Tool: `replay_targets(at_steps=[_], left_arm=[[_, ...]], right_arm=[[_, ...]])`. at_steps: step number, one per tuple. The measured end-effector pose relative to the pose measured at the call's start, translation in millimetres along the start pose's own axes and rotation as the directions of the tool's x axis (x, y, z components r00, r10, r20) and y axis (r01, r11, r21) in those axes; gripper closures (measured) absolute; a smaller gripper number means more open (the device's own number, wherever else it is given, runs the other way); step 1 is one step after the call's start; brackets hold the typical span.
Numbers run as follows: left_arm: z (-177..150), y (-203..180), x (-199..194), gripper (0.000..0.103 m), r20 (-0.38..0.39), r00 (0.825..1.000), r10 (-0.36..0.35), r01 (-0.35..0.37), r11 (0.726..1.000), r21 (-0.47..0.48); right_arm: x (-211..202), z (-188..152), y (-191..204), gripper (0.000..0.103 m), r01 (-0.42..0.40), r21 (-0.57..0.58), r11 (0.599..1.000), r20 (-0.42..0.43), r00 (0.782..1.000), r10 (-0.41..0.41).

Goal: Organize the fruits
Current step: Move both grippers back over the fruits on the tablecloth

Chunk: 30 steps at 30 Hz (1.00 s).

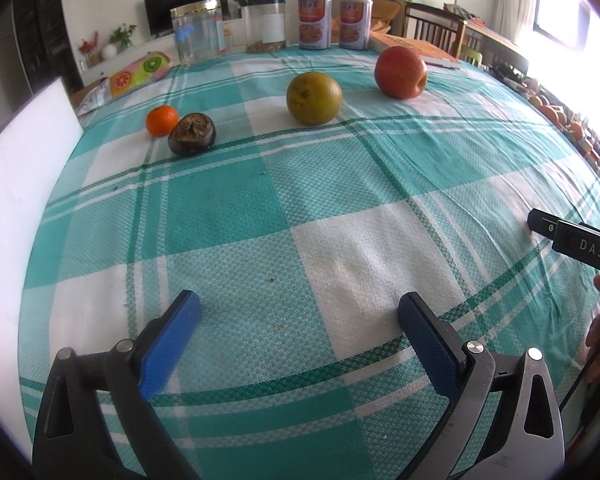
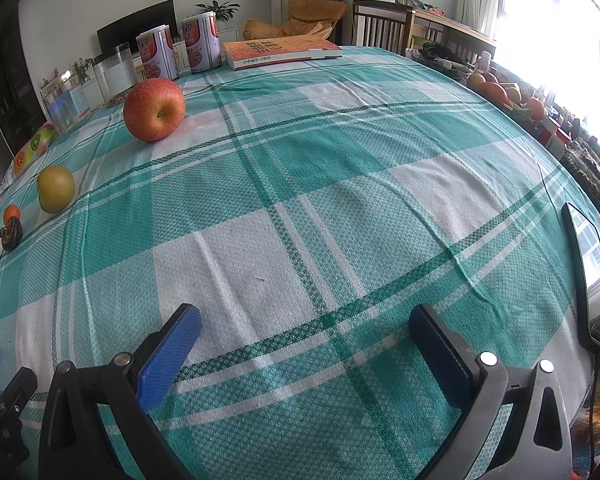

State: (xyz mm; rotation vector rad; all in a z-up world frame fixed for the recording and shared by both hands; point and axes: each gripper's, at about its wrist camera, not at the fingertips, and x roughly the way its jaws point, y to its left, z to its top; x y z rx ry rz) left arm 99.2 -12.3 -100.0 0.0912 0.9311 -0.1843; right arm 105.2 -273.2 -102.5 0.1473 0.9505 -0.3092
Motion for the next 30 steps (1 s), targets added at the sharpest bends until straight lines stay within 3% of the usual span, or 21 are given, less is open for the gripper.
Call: replay_targets(at_steps=[30], left_arm=[[-0.1,0.8,0.5,0.003,0.000,1.000,-0.009,0.009,1.000,-0.003]], right_arm=[[-0.1,-0.1,0.2,0.000,-0.001,0.000,1.000,-0.001,1.000,0.001]])
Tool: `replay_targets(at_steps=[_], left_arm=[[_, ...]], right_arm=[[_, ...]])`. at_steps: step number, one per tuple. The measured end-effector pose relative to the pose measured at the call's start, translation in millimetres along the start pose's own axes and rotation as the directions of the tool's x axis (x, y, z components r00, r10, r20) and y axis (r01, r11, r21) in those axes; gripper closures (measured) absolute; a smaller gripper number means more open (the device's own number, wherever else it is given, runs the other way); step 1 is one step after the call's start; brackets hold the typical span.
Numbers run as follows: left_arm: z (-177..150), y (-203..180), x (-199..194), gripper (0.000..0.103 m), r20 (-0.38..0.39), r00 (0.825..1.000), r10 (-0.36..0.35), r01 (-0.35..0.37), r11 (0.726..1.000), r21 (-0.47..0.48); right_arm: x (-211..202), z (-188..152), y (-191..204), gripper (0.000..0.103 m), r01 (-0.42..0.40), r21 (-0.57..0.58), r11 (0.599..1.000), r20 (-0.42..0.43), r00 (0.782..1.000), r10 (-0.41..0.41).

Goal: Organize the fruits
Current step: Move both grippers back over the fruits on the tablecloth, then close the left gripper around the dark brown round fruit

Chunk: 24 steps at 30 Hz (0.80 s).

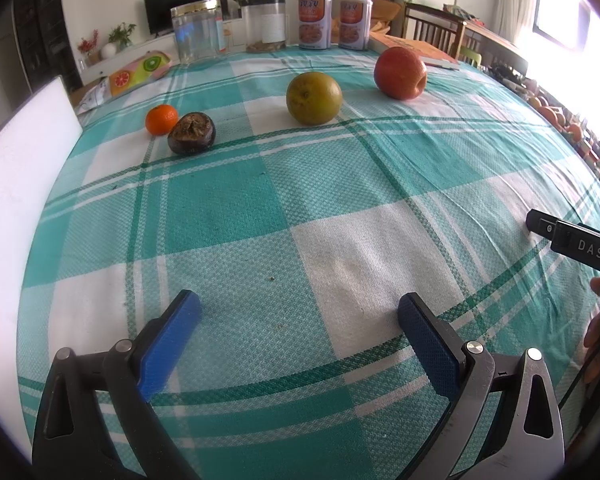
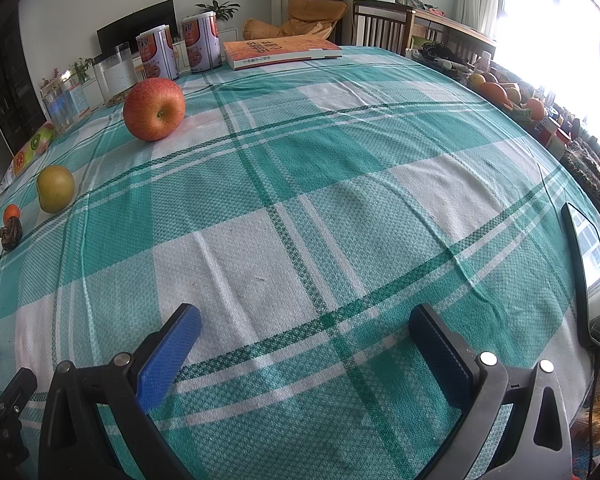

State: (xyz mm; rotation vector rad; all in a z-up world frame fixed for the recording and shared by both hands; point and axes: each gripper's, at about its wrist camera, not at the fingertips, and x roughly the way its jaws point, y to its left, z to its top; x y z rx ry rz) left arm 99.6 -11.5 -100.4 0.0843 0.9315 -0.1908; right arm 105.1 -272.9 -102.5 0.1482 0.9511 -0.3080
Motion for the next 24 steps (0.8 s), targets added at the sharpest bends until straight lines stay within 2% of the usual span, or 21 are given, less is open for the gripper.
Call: replay_targets(at_steps=[3,5,6,10,13,17,18,19,21,24], left_arm=[[0,9,-4,0.003,0.002,0.998,-0.062,0.062,0.998,-0.023],[9,23,-5,0.003,-0.007,0.994,-0.109,0.108,0.991,-0.079],[18,33,-5,0.003,-0.004,0.994,-0.107,0.105,0.988,-0.114],[66,74,8,0.004,0.024,0.999,-0.029,0.033,0.972,-0.232],[95,86,45,0.005,-0.059,0.998,0.007,-0.019,0.977,-0.210],[110,85,68,0.006,-0.043,0.997,0.064,-0.070,0.986,-0.153],[112,85,70,0.009,-0.038,0.997,0.074,-0.079,0.987,-0.143],[114,84,72,0.027,-0.033,0.997,0.074,-0.078,0.988,-0.135],[115,83,76,0.054,-0.044,0.996,0.076,-0.080,0.990,-0.116],[112,83,69,0.057,-0.025,0.995,0.092,-0.094,0.991,-0.100]], right_arm=[[0,0,0,0.000,0.000,0.000,1.000,0.000,1.000,0.000],[0,0,0,0.000,0.000,0.000,1.000,0.000,1.000,0.000],[0,0,0,0.000,0.000,0.000,1.000,0.000,1.000,0.000],[0,0,0,0.000,0.000,0.000,1.000,0.000,1.000,0.000],[0,0,0,0.000,-0.001,0.000,1.000,0.000,1.000,0.001],[0,0,0,0.000,0.000,0.000,1.000,0.000,1.000,0.000],[0,0,0,0.000,0.000,0.000,1.000,0.000,1.000,0.000],[0,0,0,0.000,0.000,0.000,1.000,0.000,1.000,0.000],[0,0,0,0.000,0.000,0.000,1.000,0.000,1.000,0.000],[0,0,0,0.000,0.000,0.000,1.000,0.000,1.000,0.000]])
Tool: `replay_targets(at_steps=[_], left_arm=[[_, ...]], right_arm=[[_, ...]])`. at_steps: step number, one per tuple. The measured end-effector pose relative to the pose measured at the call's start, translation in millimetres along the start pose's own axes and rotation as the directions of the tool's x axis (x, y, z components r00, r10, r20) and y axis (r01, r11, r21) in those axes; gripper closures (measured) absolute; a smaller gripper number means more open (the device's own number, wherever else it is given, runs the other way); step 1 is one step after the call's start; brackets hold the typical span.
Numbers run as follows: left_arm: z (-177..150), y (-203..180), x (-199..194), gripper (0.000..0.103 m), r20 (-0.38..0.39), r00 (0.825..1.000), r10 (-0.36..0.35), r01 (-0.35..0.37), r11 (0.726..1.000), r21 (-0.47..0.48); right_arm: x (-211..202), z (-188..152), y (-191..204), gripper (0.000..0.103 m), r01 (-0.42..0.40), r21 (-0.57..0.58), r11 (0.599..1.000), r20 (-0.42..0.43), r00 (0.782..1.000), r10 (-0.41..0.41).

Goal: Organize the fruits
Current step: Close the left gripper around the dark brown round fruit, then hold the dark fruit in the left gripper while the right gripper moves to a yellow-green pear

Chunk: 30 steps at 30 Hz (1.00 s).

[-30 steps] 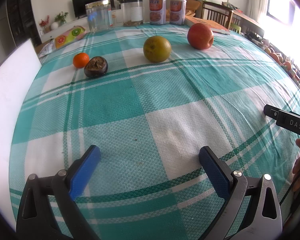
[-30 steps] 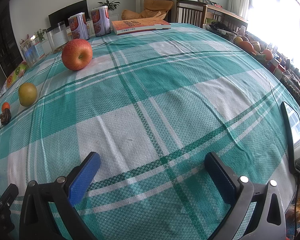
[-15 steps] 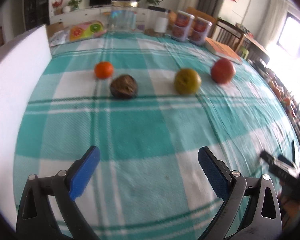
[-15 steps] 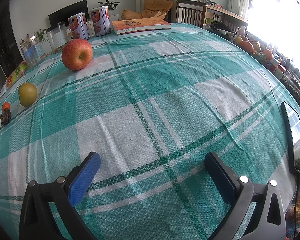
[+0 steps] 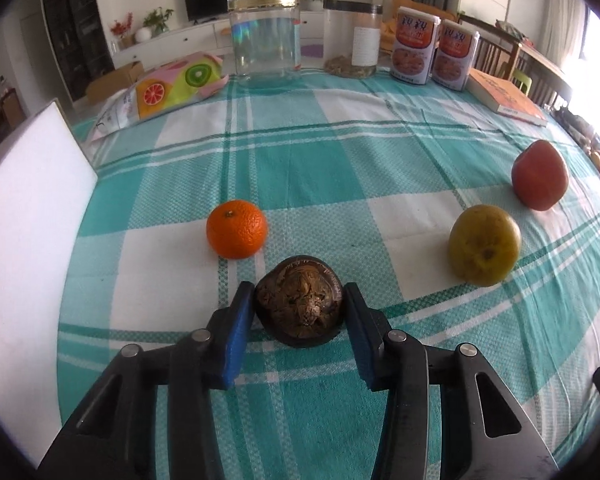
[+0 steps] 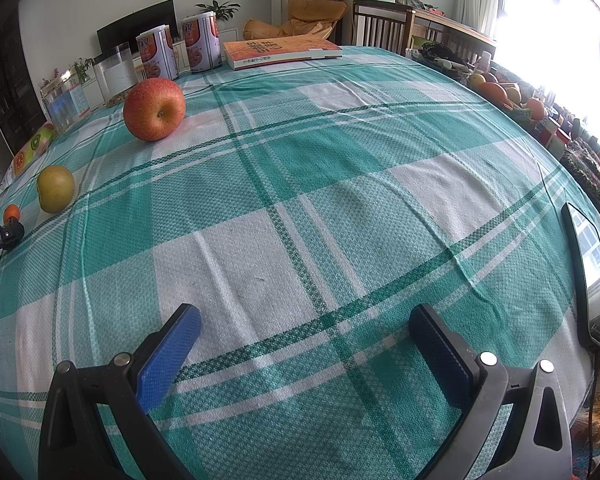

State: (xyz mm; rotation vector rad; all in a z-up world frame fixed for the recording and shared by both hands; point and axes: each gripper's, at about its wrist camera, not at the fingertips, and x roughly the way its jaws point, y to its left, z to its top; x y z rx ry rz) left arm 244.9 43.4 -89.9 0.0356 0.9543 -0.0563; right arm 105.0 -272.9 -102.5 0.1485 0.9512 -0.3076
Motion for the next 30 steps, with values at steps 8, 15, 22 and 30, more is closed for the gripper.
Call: replay_targets(at_steps=[8,15,22,30], left_arm=[[-51,2,-62,0.057,-0.051,0.993,-0.106,0.108,0.994,0.023],[-102,-9,-93,0.057,-0.051,0.992,-0.115,0.119,0.989,0.093],[-117,-4,-82,0.016,0.015,0.996,-0.083,0.083,0.996,0.030],[-122,-1,-75,0.007,0.027,0.999,-0.037,0.036,0.999,0.036]], right_arm=[[0,0,0,0.000,0.000,0.000,1.000,0.000,1.000,0.000],[0,0,0,0.000,0.000,0.000,1.000,0.000,1.000,0.000],[0,0,0,0.000,0.000,0.000,1.000,0.000,1.000,0.000],[0,0,0,0.000,0.000,0.000,1.000,0.000,1.000,0.000]])
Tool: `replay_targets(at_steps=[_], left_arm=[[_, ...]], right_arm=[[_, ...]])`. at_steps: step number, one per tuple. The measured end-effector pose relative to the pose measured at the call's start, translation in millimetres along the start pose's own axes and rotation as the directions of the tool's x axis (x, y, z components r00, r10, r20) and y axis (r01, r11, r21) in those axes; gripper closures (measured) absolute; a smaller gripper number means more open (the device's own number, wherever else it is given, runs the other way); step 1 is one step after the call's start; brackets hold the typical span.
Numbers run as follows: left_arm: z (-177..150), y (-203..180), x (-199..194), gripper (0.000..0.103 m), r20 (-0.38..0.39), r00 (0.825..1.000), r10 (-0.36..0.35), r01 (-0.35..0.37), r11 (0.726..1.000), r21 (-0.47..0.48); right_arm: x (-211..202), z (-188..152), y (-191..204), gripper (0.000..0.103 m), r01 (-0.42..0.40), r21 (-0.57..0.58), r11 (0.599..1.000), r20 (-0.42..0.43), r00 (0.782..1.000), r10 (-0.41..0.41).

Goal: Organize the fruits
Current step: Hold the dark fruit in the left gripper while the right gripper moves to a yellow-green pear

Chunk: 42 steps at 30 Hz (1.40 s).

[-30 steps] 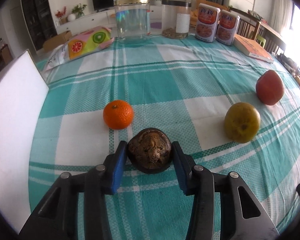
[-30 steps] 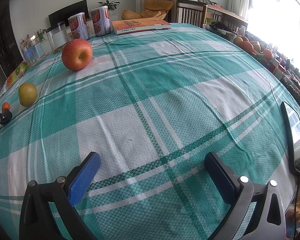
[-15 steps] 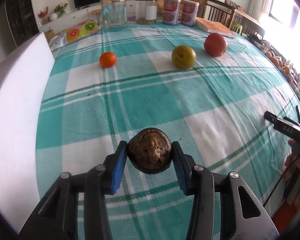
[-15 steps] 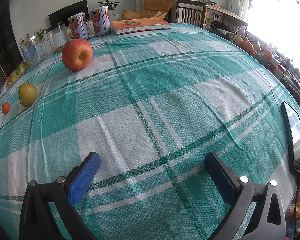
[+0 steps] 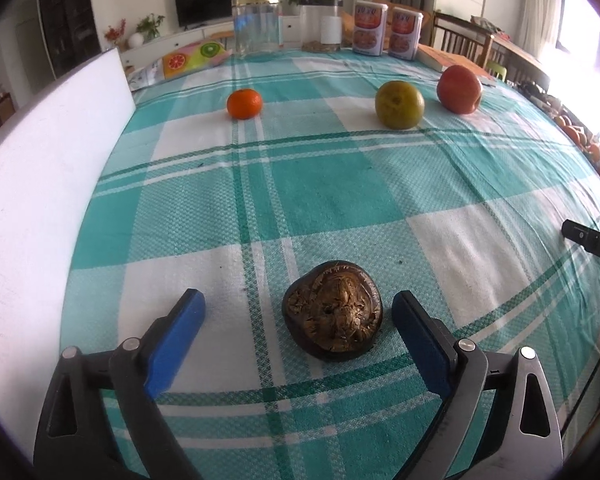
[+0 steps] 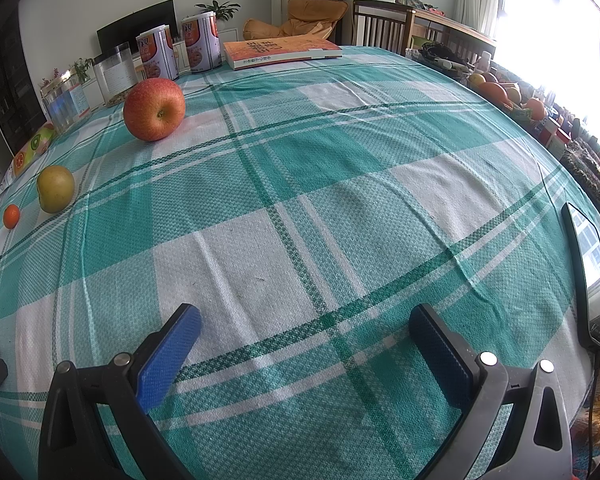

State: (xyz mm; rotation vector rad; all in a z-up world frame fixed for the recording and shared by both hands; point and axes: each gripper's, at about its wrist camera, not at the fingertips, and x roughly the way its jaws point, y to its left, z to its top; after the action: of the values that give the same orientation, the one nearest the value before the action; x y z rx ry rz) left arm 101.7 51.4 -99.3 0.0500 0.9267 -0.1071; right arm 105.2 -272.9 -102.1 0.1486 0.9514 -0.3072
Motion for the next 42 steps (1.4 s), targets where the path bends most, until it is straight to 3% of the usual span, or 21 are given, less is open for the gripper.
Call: replay_targets(at_steps=[36,39,42], left_arm=[[-1,0,1,0.004,-0.003,1.000,0.003,-0.003,1.000,0.000],[-1,1,1,0.003,-0.003,1.000,0.003,-0.003,1.000,0.000],[-1,0,1,0.003,-0.003,1.000,0.003,-0.003,1.000,0.000]], right_arm=[[0,0,0,0.000,-0.005,0.002,1.000,0.000,1.000,0.005],[-6,-2,-2,0.000,-0.080,0.025,0.996,0.026,0.996,0.080],[-21,1,16,0.000,-0.263,0.027,0.964,0.077,0.962,0.261]])
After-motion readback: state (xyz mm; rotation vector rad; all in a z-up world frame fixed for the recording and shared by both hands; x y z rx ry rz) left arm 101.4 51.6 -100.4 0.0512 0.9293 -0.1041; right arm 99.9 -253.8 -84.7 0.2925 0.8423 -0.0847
